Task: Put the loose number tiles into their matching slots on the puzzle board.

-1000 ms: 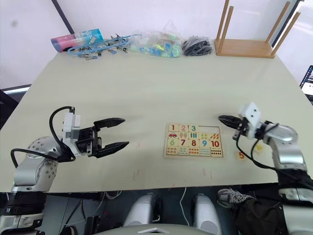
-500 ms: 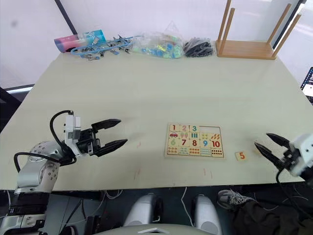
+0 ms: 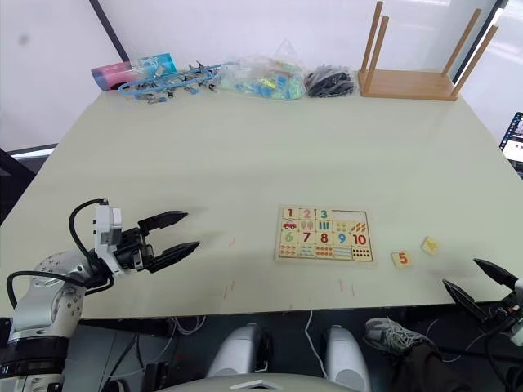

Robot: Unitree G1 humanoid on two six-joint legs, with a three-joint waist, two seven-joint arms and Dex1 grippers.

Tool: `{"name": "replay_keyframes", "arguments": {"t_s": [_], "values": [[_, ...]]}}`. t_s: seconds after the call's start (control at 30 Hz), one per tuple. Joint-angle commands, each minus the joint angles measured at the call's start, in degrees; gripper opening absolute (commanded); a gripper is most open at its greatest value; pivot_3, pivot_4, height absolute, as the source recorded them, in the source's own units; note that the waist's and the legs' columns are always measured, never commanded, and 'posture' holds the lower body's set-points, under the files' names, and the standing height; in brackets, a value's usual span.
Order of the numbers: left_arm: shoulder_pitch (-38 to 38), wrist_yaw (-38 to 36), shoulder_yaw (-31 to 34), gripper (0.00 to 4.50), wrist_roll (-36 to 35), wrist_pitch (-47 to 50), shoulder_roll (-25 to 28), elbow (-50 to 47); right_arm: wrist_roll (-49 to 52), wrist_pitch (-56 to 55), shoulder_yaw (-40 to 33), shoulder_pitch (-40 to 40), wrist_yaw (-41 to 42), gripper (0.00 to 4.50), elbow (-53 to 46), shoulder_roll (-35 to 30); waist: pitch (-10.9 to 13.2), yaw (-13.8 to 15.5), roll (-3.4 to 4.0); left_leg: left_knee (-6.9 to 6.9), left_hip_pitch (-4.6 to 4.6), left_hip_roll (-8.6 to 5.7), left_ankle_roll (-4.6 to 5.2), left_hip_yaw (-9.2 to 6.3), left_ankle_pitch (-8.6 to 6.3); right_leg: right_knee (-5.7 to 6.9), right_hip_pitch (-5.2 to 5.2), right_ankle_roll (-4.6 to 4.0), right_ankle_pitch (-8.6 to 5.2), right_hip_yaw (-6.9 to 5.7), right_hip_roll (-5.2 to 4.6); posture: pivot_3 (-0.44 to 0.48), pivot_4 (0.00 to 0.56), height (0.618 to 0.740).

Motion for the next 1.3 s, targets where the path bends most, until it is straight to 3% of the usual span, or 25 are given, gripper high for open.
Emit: {"name": "replay_keyframes", "arguments": {"t_s": [0.03,1.3], "values": [[0.2,-0.4,1.8,4.50,-0.7,-1.0,0.8,-0.9,1.4,-2.0,-1.7,0.0,0.9,4.47,0.6,-0.2,0.0,0.1,0.00,0.00,0.00,0.00,0.00,0.00,0.00,0.00,0.00,0.00,0.00,-0.01,0.00,0.000,0.150,0.738],[6.8,1.1,6.4,4.50,-3.2,-1.0,0.6,-6.2,-0.3,-7.8,0.3,-8.5,6.1,4.47,14.3,-1.8,0.0,0.0,0.03,-0.11,-0.10,-0.17,0.06,0.03,-0.05,-0.06,-0.13,-0.03,0.00,-0.13,-0.61,0.000,0.150,0.738]]}}
